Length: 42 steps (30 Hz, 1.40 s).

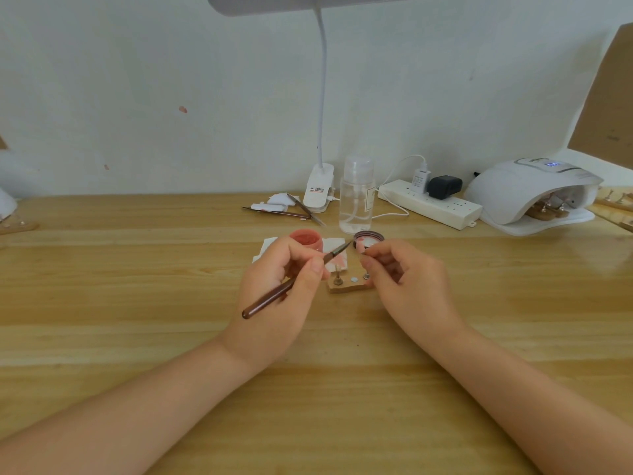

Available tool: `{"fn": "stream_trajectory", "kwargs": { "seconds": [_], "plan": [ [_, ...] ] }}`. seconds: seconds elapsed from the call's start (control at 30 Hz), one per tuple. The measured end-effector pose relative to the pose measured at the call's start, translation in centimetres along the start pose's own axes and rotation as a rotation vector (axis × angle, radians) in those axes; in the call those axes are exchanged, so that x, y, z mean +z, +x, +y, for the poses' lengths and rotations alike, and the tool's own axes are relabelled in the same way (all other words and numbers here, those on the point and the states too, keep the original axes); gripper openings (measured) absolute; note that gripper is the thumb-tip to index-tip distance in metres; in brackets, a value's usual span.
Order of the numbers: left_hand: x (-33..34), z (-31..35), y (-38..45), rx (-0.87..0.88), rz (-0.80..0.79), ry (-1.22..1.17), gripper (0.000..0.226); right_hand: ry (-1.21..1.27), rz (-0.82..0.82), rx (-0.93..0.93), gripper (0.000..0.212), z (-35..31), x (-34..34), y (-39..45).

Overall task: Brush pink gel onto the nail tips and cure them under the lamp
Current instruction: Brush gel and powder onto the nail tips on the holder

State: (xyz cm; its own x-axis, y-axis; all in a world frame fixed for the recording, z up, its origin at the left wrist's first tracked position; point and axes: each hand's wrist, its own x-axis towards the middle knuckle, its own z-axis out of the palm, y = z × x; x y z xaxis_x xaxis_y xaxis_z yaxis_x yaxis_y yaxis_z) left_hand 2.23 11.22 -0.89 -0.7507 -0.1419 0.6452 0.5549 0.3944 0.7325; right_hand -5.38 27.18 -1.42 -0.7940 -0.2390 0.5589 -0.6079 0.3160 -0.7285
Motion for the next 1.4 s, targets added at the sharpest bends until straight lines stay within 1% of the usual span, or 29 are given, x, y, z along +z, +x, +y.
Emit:
{"fn": "stream_trajectory", "kwargs": {
  "seconds": [0.07,0.17,0.27,0.37,0.5,0.7,0.77,0.87,0.97,1.07,1.23,1.3,1.4],
  "plan": [
    [0.07,-0.04,0.02,-0.027,-0.011,-0.012,0.009,0.0,-0.004,0.004,0.014,0.07,0.03,0.0],
    [-0.05,0.04,-0.2,-0.011,-0.02,0.0,0.012,-0.007,-0.015,0.016,0.009,0.23,0.01,0.02],
    [-0.26,0.2,-0.38,0.028,-0.006,0.018,0.015,0.033,-0.018,0.039,0.017,0.21,0.0,0.1],
    [-0.33,0.39,-0.34,0.01,0.032,-0.007,0.014,0.087,-0.01,0.073,0.026,0.12,-0.01,0.12],
    [-0.21,0.45,-0.19,-0.013,0.067,-0.008,0.011,0.206,0.005,0.123,0.024,0.06,0.01,0.05],
    [-0.22,0.54,-0.23,-0.011,0.073,-0.003,0.012,0.179,0.033,0.072,0.026,0.0,0.08,0.03],
    [-0.31,0.44,-0.12,-0.013,0.083,-0.016,0.013,0.173,0.043,0.058,0.032,0.0,0.02,0.08],
    [-0.36,0.22,0.02,-0.004,0.073,-0.018,0.008,0.127,0.043,0.012,0.038,-0.07,-0.11,0.17],
    [-0.3,-0.19,-0.04,-0.008,0.046,-0.026,0.008,0.1,0.029,-0.003,0.031,0.05,-0.02,0.2],
    [-0.08,-0.27,-0.09,-0.004,-0.008,-0.03,0.011,0.159,0.019,0.068,0.021,0.24,0.1,0.2],
    [-0.02,0.02,-0.16,0.043,-0.026,0.015,0.013,0.214,-0.005,0.06,0.027,0.17,0.08,0.12],
    [-0.03,0.2,-0.26,0.063,-0.021,0.052,0.021,0.221,0.005,0.059,0.027,0.21,0.11,0.09],
    [0.13,0.55,-0.3,0.077,-0.019,0.085,0.024,0.226,0.017,0.061,0.025,0.28,0.08,0.04]
  ]
}}
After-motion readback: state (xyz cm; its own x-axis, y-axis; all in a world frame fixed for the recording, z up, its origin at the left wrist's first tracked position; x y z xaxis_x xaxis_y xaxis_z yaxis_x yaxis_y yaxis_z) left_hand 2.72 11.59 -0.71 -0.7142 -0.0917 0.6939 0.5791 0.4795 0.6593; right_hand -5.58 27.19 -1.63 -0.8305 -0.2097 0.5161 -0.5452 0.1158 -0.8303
